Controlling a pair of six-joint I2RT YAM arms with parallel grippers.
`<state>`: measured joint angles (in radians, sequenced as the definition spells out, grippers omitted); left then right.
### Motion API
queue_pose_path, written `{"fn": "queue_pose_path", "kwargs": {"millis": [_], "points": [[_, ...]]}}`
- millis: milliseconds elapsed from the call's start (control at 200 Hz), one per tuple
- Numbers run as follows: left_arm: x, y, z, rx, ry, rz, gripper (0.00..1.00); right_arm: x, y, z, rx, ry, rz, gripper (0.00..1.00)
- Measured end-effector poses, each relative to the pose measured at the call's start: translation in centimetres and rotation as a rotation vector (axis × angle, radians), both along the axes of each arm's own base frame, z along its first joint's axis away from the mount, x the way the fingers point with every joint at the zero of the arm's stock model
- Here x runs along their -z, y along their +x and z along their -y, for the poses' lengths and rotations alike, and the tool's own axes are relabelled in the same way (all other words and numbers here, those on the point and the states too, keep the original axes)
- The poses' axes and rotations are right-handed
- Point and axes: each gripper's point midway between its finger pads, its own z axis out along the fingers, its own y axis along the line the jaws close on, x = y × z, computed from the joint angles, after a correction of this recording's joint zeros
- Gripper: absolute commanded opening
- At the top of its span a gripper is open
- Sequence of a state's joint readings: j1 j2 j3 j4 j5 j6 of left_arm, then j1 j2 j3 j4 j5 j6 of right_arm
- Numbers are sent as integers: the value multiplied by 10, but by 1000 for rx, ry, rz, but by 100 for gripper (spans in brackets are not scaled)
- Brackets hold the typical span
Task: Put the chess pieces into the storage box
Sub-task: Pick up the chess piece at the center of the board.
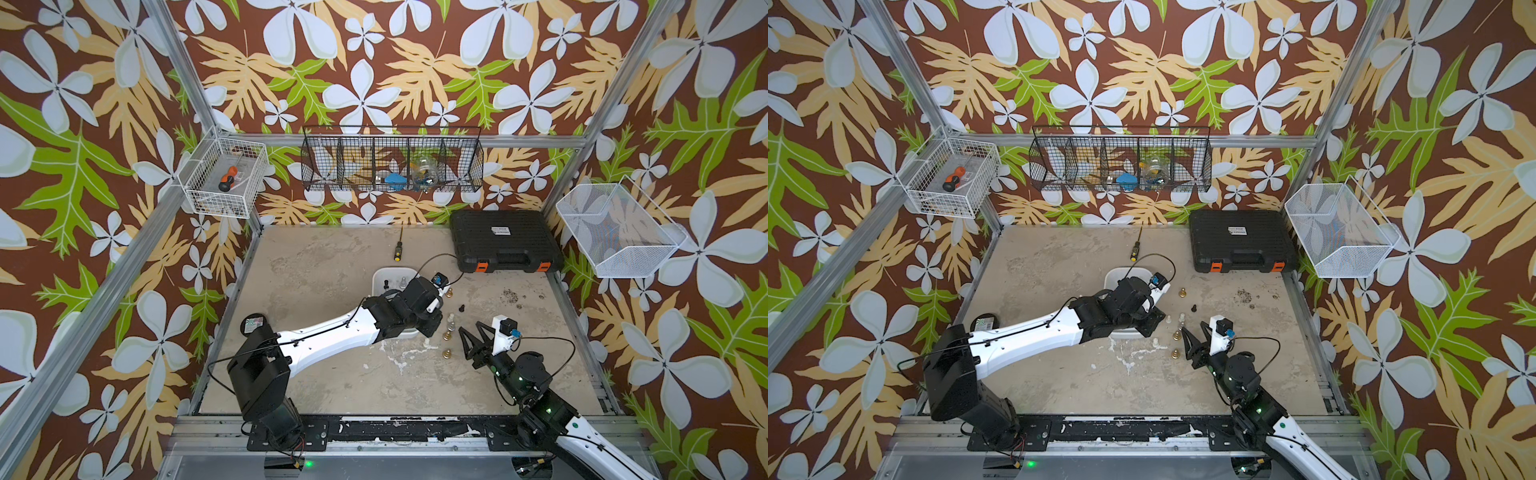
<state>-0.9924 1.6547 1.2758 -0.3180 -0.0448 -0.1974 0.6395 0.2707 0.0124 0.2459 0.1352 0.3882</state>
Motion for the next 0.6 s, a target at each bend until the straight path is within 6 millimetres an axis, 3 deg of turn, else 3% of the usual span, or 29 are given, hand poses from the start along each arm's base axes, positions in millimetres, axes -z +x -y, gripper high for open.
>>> {"fn": "queue_pose_path", "kwargs": {"millis": [125,245,601], "points": [[25,-18,0,7,77,-71,26,-2,-1,-2,-11,2,16,65],[39,-34,-1,-14,114,-140,26,10,0,-7,-36,-39,-16,64],[66,-34,-3,-109,208,-198,27,6,-3,-16,-89,-43,-13,65]]}}
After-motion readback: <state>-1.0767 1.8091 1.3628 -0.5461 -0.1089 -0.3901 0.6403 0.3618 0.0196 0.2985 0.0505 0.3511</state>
